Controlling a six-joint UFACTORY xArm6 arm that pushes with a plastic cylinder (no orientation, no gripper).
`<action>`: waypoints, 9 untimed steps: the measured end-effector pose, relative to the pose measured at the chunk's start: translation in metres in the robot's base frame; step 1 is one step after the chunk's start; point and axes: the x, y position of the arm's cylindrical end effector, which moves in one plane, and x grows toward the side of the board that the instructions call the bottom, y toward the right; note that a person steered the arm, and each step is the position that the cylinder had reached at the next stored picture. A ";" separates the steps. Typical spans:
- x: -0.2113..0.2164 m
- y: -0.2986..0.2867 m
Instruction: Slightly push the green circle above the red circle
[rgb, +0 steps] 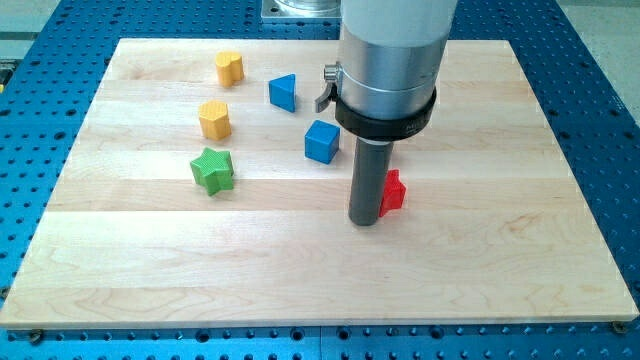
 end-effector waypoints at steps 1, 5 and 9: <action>0.057 -0.008; 0.104 0.085; 0.092 0.227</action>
